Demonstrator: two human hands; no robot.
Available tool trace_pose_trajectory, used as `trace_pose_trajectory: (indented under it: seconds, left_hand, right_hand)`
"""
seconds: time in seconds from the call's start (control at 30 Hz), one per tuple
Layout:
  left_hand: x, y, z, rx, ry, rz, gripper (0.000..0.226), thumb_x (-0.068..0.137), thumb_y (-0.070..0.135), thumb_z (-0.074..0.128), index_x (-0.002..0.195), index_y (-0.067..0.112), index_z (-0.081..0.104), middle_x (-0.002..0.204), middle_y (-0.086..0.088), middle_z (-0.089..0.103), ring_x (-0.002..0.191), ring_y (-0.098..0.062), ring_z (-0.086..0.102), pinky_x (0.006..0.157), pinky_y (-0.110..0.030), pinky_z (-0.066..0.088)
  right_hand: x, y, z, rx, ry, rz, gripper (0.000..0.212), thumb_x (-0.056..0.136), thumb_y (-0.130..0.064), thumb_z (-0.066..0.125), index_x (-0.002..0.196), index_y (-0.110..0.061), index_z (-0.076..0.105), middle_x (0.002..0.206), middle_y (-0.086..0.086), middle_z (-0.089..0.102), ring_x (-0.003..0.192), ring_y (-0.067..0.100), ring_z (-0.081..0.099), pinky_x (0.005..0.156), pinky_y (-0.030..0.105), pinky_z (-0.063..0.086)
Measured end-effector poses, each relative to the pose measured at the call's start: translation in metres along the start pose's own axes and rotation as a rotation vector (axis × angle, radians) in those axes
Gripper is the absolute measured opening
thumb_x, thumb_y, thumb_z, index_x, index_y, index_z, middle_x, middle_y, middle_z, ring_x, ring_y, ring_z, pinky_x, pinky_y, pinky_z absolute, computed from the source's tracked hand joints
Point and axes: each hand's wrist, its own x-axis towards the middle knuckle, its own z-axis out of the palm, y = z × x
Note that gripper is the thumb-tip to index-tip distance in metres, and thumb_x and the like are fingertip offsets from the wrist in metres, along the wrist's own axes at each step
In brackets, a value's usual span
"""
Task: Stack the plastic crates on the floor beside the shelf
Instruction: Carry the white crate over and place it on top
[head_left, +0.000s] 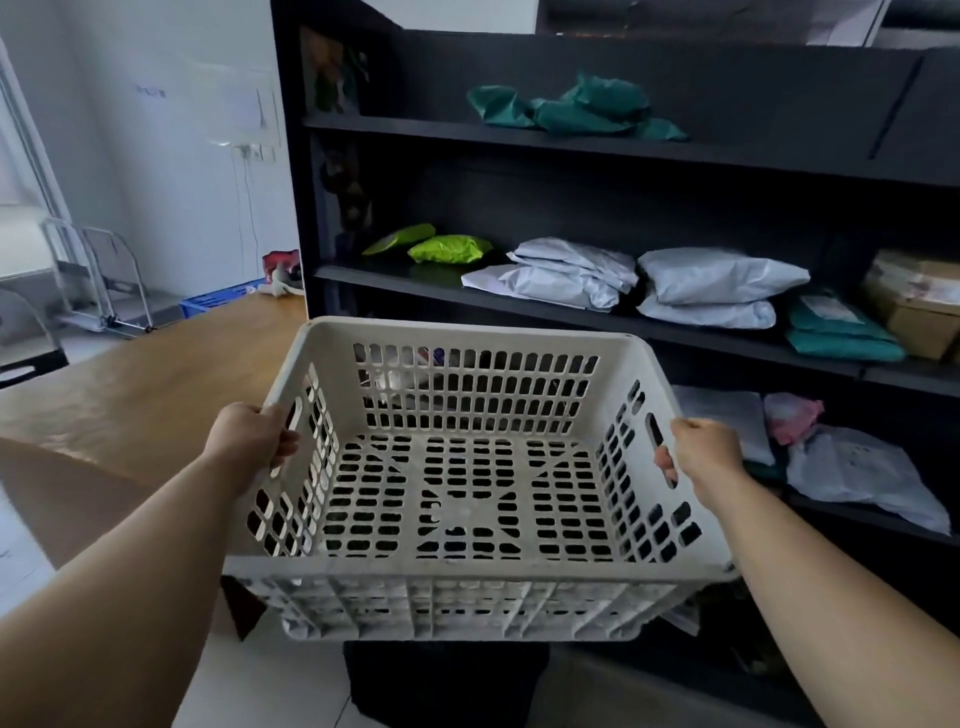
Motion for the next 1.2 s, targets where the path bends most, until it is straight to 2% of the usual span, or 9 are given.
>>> trace_pose_trajectory:
  seconds: [0.17, 0.33, 0.53, 0.73, 0.87, 0.97, 1.07, 1.2]
  left_hand:
    - [0.080, 0.016, 0.029, 0.070, -0.075, 0.036, 0.036, 0.096, 0.018, 0.042, 0.103, -0.012, 0.060, 0.072, -0.017, 0.066, 0.051, -0.021, 0.057, 0.049, -0.029, 0.044]
    - [0.156, 0.038, 0.057, 0.138, -0.184, 0.052, 0.034, 0.097, 0.017, 0.041, 0.097, -0.012, 0.060, 0.080, -0.021, 0.066, 0.034, -0.014, 0.056, 0.043, -0.026, 0.044]
    - [0.232, 0.040, 0.096, 0.168, -0.286, 0.015, 0.038, 0.096, 0.013, 0.037, 0.100, -0.016, 0.060, 0.074, -0.020, 0.065, 0.050, -0.024, 0.055, 0.052, -0.029, 0.042]
    - [0.274, 0.028, 0.127, 0.139, -0.338, -0.033, 0.033, 0.094, 0.012, 0.039, 0.092, -0.013, 0.059, 0.065, -0.018, 0.061, 0.029, -0.015, 0.053, 0.051, -0.028, 0.040]
    - [0.292, 0.022, 0.144, 0.139, -0.356, -0.073, 0.033, 0.091, 0.013, 0.041, 0.098, -0.013, 0.060, 0.065, -0.019, 0.063, 0.047, -0.025, 0.056, 0.050, -0.026, 0.041]
    - [0.301, 0.022, 0.152, 0.154, -0.365, -0.086, 0.032, 0.091, 0.012, 0.039, 0.101, -0.011, 0.058, 0.066, -0.020, 0.063, 0.040, -0.024, 0.055, 0.047, -0.025, 0.040]
    - [0.308, 0.024, 0.155, 0.197, -0.400, -0.081, 0.030, 0.091, 0.012, 0.039, 0.102, -0.010, 0.056, 0.067, -0.020, 0.063, 0.028, -0.017, 0.052, 0.041, -0.022, 0.040]
    - [0.313, 0.025, 0.156, 0.227, -0.407, -0.077, 0.034, 0.088, 0.011, 0.039, 0.098, -0.015, 0.057, 0.068, -0.022, 0.066, 0.042, -0.026, 0.053, 0.048, -0.026, 0.042]
  right_hand:
    - [0.034, -0.005, 0.038, 0.025, 0.061, 0.056, 0.011, 0.097, -0.013, 0.041, 0.098, -0.009, 0.052, 0.069, 0.023, 0.062, 0.054, 0.028, 0.054, 0.051, 0.032, 0.041]
    - [0.064, -0.012, 0.075, 0.018, 0.138, 0.106, 0.011, 0.097, -0.014, 0.041, 0.101, -0.012, 0.051, 0.070, 0.023, 0.064, 0.053, 0.027, 0.053, 0.053, 0.034, 0.042]
    - [0.095, 0.000, 0.109, -0.038, 0.223, 0.203, 0.020, 0.091, -0.015, 0.041, 0.085, -0.005, 0.057, 0.063, 0.022, 0.066, 0.055, 0.030, 0.057, 0.055, 0.037, 0.043]
    - [0.111, 0.007, 0.129, -0.089, 0.260, 0.266, 0.023, 0.090, -0.012, 0.040, 0.077, -0.002, 0.056, 0.058, 0.020, 0.062, 0.056, 0.032, 0.058, 0.053, 0.037, 0.043]
    - [0.121, 0.003, 0.135, -0.150, 0.257, 0.291, 0.021, 0.086, -0.007, 0.038, 0.078, 0.000, 0.056, 0.056, 0.021, 0.063, 0.051, 0.032, 0.057, 0.050, 0.035, 0.042]
    - [0.128, 0.002, 0.138, -0.192, 0.254, 0.317, 0.023, 0.085, -0.007, 0.038, 0.078, 0.004, 0.057, 0.057, 0.021, 0.064, 0.050, 0.031, 0.058, 0.049, 0.034, 0.043]
    - [0.131, 0.000, 0.138, -0.224, 0.251, 0.334, 0.023, 0.088, -0.006, 0.040, 0.073, 0.005, 0.054, 0.061, 0.021, 0.063, 0.055, 0.031, 0.057, 0.052, 0.035, 0.045]
    - [0.131, -0.003, 0.135, -0.345, 0.172, 0.281, 0.022, 0.090, -0.013, 0.043, 0.075, -0.002, 0.055, 0.070, 0.019, 0.062, 0.064, 0.032, 0.060, 0.073, 0.046, 0.055]
